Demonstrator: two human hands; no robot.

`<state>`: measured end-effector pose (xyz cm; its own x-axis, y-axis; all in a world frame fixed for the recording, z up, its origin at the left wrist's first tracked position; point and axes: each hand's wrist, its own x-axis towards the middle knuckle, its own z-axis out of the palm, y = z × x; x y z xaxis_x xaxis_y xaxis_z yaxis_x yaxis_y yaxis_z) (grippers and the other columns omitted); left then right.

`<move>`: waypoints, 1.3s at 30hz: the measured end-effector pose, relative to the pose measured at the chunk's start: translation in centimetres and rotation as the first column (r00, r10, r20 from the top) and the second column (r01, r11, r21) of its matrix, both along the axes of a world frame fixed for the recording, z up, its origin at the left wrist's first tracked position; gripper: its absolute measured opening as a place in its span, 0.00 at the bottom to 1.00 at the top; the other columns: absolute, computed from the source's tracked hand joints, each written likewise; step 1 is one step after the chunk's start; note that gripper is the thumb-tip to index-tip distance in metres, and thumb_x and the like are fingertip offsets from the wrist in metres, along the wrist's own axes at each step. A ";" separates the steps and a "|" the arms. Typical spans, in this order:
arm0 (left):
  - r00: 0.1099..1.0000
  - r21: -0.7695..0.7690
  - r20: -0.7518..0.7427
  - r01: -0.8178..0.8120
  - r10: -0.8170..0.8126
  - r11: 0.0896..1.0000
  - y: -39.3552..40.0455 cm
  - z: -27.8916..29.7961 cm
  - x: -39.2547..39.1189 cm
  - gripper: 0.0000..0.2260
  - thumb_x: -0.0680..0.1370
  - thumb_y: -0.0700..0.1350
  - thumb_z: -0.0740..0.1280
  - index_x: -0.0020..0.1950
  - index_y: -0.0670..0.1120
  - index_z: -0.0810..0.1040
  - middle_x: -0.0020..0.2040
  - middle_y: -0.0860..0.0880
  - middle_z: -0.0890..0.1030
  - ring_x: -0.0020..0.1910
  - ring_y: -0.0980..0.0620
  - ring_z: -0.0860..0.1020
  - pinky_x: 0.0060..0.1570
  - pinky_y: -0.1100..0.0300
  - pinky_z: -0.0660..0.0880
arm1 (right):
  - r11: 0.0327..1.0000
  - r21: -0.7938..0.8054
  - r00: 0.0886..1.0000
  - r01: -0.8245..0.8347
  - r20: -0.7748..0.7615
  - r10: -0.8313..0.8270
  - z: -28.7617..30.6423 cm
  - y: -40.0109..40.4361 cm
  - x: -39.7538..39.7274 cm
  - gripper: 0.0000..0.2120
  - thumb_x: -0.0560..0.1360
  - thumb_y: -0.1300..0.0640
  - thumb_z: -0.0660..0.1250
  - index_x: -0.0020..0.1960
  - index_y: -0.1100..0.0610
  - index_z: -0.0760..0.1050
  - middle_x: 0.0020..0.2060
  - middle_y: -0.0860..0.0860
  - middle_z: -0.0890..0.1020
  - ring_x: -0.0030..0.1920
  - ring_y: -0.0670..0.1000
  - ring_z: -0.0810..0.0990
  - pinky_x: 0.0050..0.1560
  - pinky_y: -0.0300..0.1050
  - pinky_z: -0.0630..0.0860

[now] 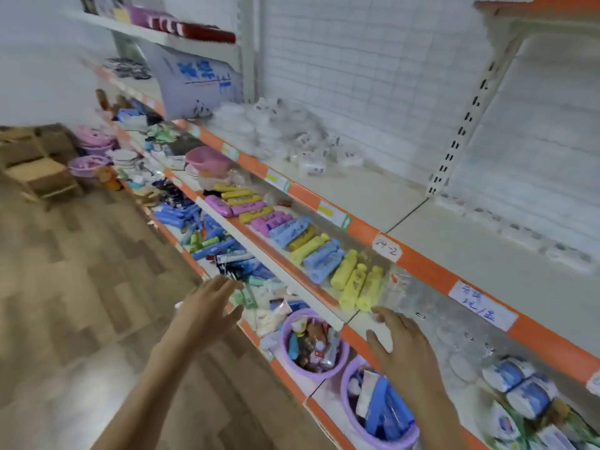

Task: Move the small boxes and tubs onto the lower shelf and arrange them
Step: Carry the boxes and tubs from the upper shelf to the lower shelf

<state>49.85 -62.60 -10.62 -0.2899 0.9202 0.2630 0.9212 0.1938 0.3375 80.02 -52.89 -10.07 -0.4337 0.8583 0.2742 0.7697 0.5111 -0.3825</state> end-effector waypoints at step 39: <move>0.955 0.163 -0.079 0.295 -0.286 0.941 44.8 12.0 -40.5 0.15 0.77 0.48 0.65 0.63 0.49 0.72 0.60 0.51 0.72 0.56 0.53 0.74 0.51 0.60 0.71 | 0.980 0.188 0.991 -0.071 -0.100 0.091 12.7 41.3 -45.0 0.18 0.75 0.55 0.63 0.65 0.49 0.70 0.60 0.47 0.74 0.60 0.48 0.71 0.56 0.43 0.68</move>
<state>9.32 -17.78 1.40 0.0023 0.9020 0.4317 0.9463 -0.1416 0.2907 34.98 -11.59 2.59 -0.4589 0.7523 0.4727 0.6825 0.6391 -0.3546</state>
